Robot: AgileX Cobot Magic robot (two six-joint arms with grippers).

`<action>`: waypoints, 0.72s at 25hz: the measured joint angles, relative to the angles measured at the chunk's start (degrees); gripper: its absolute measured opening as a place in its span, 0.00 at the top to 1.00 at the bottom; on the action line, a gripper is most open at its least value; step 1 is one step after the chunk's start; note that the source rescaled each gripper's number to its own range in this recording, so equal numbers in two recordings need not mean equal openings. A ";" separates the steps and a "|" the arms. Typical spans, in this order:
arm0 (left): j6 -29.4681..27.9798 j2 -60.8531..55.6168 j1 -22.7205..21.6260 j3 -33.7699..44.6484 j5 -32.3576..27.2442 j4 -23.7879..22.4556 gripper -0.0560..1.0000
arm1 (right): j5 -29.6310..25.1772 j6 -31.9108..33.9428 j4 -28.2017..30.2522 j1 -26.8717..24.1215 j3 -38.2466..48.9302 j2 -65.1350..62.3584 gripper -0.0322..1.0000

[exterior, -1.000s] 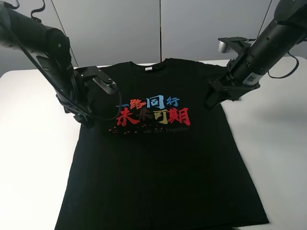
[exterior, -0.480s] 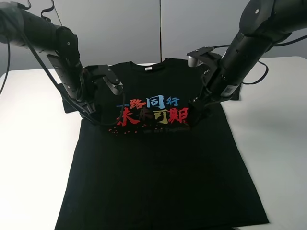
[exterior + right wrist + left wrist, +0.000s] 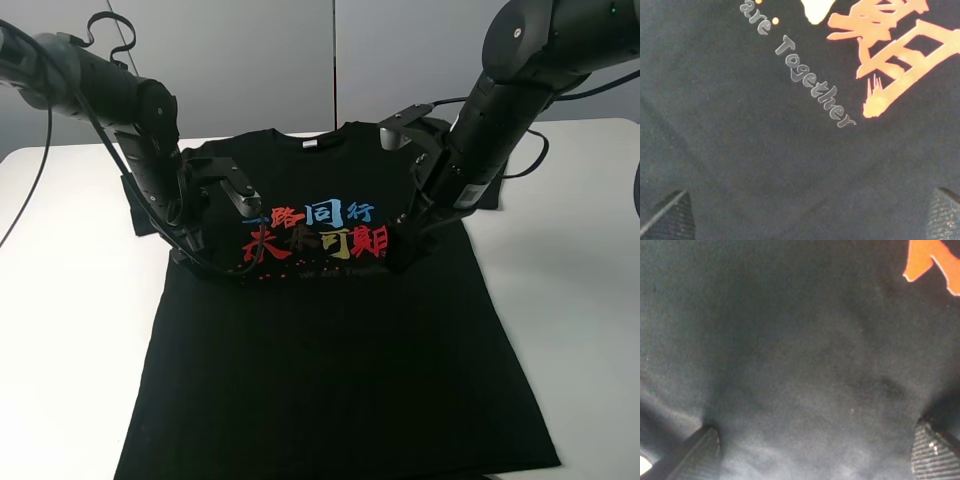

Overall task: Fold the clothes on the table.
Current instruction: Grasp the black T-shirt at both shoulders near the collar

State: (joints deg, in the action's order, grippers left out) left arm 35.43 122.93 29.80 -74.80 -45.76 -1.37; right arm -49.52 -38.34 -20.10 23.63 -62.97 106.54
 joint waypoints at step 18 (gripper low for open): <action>0.67 1.58 0.49 -0.95 -0.29 0.00 0.93 | 1.11 2.51 0.00 0.00 0.00 0.00 0.00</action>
State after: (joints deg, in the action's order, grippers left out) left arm 36.10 124.52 30.29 -75.75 -46.05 -1.37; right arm -48.41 -35.83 -20.10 23.63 -62.97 106.54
